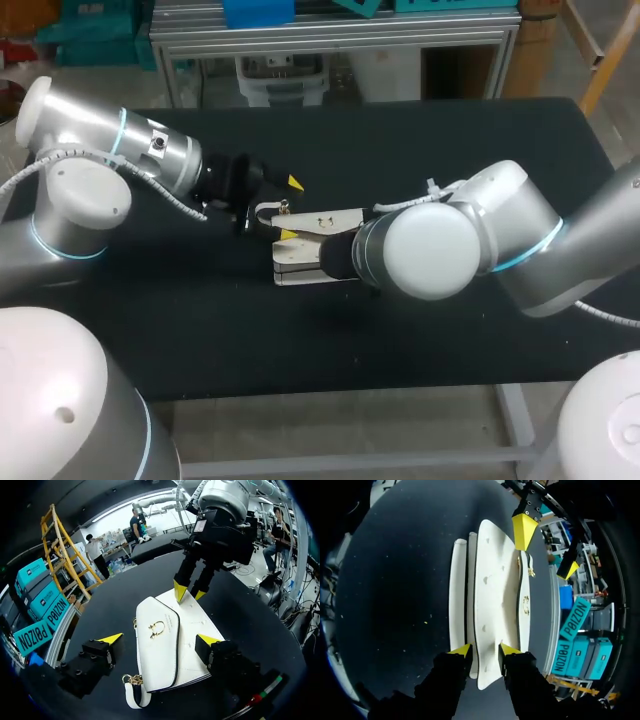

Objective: Pick up the bag, open it, inspect its contents, close it, and place it on the opposite side

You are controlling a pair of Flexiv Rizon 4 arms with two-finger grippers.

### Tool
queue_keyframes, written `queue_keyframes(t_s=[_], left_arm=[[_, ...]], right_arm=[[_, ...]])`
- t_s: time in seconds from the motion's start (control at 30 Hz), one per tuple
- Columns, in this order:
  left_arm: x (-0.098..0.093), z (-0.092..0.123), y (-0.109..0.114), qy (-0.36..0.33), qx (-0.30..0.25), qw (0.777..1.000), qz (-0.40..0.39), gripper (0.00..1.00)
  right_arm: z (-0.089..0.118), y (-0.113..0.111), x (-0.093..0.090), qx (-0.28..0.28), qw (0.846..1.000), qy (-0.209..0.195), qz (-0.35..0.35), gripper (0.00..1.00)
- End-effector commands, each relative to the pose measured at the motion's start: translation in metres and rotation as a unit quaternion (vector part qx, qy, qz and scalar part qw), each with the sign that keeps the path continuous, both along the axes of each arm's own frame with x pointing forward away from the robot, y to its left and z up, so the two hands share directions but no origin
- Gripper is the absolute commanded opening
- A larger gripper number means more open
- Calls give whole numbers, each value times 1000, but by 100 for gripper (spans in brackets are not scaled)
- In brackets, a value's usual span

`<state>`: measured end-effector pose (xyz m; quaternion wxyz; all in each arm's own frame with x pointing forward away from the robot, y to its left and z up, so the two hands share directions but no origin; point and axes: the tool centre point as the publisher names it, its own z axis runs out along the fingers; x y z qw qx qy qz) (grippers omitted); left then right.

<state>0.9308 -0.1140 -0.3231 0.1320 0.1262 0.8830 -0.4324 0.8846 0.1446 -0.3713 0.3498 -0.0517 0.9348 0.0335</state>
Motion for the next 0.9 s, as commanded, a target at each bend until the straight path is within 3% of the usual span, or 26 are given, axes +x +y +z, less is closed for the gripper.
queue_keyframes(t_s=[0.03, 0.17, 0.23, 0.37, 0.5, 0.67, 0.83, 0.9], left_arm=[[-4, 5, 0, 16, 5, 1000, 17, 100], [-9, 13, 6, 33, -3, 999, 21, 100], [-9, 18, 10, 57, -12, 998, 38, 100], [-8, 31, 17, 100, -21, 991, 90, 100], [-4, 39, 24, 175, -25, 975, 136, 100], [-3, 42, 31, 247, 0, 948, 199, 100], [-7, 45, 40, 280, 36, 931, 232, 100], [-7, 45, 40, 280, 36, 931, 232, 100]], right_arm=[[16, -2, -11, 7, 1000, -5, 5, 100], [32, -1, -16, 11, 1000, -3, 10, 100], [43, -3, -14, 18, 1000, 24, -5, 100], [69, -9, -11, 36, 999, 32, -19, 100], [82, -17, 3, 57, 991, 98, -64, 100], [94, -23, 18, 64, 981, 153, -101, 100], [101, -31, 29, 105, 954, 242, -144, 100], [103, -33, 29, 93, 955, 245, -138, 100]])
